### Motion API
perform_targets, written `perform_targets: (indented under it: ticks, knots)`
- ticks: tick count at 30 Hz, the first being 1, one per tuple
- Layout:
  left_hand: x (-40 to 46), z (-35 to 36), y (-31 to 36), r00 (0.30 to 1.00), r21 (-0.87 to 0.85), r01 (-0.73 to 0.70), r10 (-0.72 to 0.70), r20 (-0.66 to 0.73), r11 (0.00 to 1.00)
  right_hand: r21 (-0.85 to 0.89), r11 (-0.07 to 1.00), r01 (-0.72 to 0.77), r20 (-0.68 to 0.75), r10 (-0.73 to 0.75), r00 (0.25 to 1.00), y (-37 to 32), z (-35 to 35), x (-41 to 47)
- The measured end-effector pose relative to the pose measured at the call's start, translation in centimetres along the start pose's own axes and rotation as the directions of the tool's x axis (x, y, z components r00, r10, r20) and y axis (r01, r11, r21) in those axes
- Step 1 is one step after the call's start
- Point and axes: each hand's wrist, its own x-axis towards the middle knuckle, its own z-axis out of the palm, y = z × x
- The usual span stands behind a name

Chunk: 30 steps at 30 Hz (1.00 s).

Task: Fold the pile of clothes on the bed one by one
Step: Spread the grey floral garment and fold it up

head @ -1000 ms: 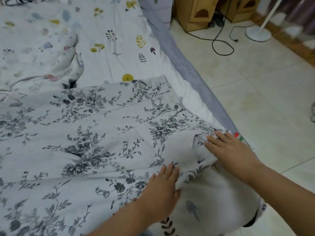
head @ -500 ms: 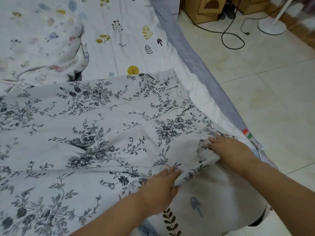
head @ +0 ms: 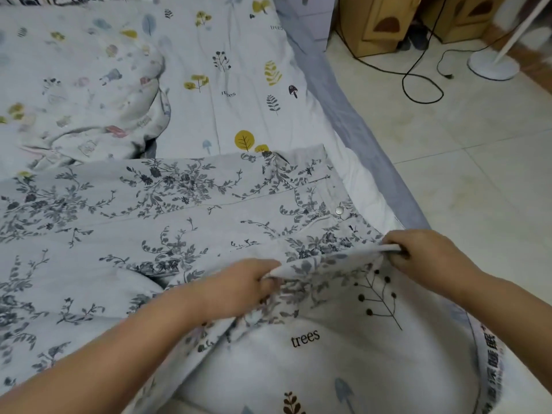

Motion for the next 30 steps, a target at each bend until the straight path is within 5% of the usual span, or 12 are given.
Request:
perform_targets:
  ticks: [5,9,14,17,21,25,28,30]
  knots:
    - [1.0,-5.3,-2.5,0.975,-0.219,0.059,-0.103,-0.195,0.974,0.414,0.897,-0.158,-0.001,0.174,0.985,-1.1,-2.4,4.0]
    - [1.9,-6.4,-4.4,0.912,-0.495,0.073,-0.259,-0.317,0.866,0.675,0.689,-0.265,0.180,0.195,0.964,-2.3,-2.8,6.4]
    - [3.4,-7.8,-6.3,0.891,-0.486,0.036,-0.248,-0.380,0.873,0.785,0.467,-0.406,0.418,0.083,0.904,-2.0,-2.5,8.8]
    - [4.8,-9.1,-7.4,0.871,-0.398,0.031,-0.220,-0.439,0.917,0.833,0.376,-0.406,0.395,0.110,0.912,-1.9,-2.3,10.6]
    - [7.0,-12.0,-7.9,0.832,-0.240,-0.023,-0.115,-0.543,0.971,0.820,0.496,-0.285,0.103,0.363,0.926,-4.0,-2.3,14.0]
    - [10.0,-16.6,-9.0,0.723,-0.057,0.015,-0.051,-0.689,0.998,0.815,0.561,-0.143,-0.162,0.458,0.874,-6.1,-2.2,18.0]
    - [12.3,-18.5,-10.5,0.681,0.112,0.170,-0.035,-0.731,0.979,0.718,0.635,-0.285,-0.100,0.500,0.860,-6.2,-0.8,20.6]
    - [13.4,-18.5,-11.3,0.777,0.183,0.303,-0.131,-0.615,0.935,0.571,0.711,-0.410,0.044,0.472,0.881,-6.0,0.7,21.3]
